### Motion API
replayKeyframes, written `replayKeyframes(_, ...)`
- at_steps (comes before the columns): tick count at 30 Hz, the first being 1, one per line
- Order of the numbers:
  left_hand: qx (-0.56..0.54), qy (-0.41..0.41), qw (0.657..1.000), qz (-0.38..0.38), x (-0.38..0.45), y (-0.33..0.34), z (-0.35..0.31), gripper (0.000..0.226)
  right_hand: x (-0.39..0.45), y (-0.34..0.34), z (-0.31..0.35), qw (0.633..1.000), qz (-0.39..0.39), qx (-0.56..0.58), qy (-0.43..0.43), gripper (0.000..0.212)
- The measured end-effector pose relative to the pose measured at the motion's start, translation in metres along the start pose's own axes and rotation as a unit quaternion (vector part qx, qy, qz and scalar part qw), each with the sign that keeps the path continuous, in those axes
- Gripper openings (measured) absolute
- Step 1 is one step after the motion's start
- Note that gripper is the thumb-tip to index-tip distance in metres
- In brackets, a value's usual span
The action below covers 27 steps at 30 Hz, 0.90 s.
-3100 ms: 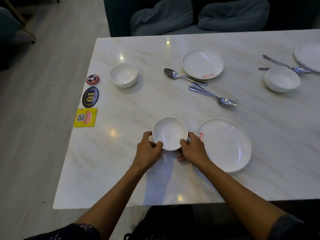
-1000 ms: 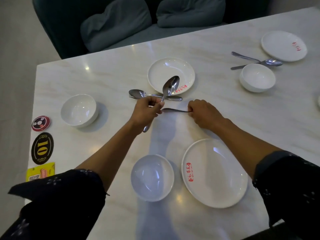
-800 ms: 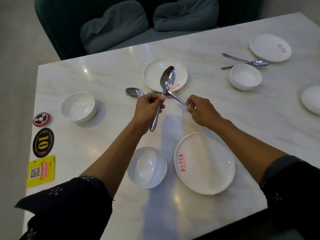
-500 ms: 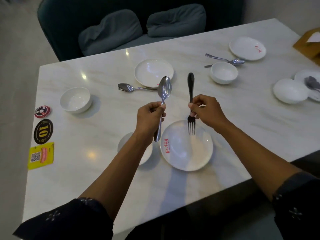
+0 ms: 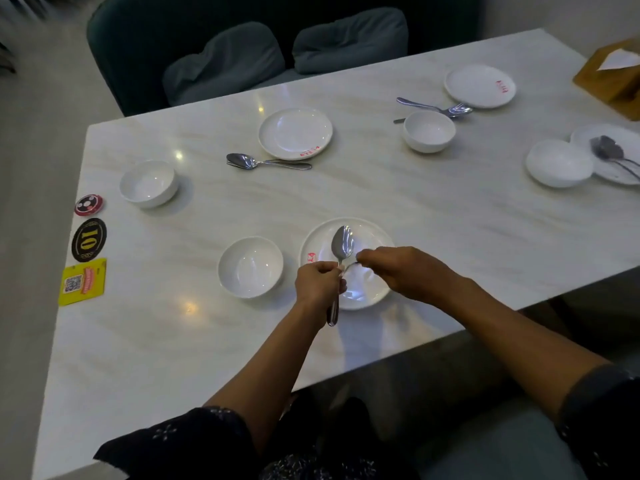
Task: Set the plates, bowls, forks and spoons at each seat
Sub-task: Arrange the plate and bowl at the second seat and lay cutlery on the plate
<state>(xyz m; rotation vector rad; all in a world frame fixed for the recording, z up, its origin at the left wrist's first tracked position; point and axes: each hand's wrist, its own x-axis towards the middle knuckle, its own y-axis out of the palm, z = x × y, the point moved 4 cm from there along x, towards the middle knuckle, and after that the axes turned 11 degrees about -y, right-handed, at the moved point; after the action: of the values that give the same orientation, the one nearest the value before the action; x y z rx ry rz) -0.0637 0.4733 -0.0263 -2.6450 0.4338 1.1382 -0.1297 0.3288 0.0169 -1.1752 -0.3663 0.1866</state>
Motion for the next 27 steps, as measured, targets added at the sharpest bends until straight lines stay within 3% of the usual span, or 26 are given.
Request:
replayKeyframes(3,0.022,-0.009,0.999,-0.024,0.002,-0.002,0.006,0.009,-0.003,0.008,-0.003,0.991,0.073,-0.084,-0.069,0.039)
replayKeyframes(8,0.033,-0.011,0.998,-0.046,0.002,-0.001,0.010,0.009,0.004,0.019,-0.007,0.963,0.235,-0.115,-0.063,0.039)
replayKeyframes(14,0.068,-0.004,0.994,-0.089,0.002,0.004,0.009,0.005,0.005,0.034,-0.018,0.944,0.295,-0.125,-0.080,0.022)
replayKeyframes(17,0.082,0.001,0.992,-0.101,0.005,0.008,0.009,0.014,0.006,0.035,-0.024,0.949,0.286,-0.110,-0.069,0.014)
replayKeyframes(22,0.093,0.003,0.990,-0.106,0.013,0.012,0.011,0.020,0.006,0.039,-0.027,0.968,0.247,-0.038,-0.032,0.017)
replayKeyframes(27,0.113,0.001,0.987,-0.110,0.012,0.014,0.008,0.017,0.004,0.045,-0.025,0.980,0.154,0.070,0.100,0.023)
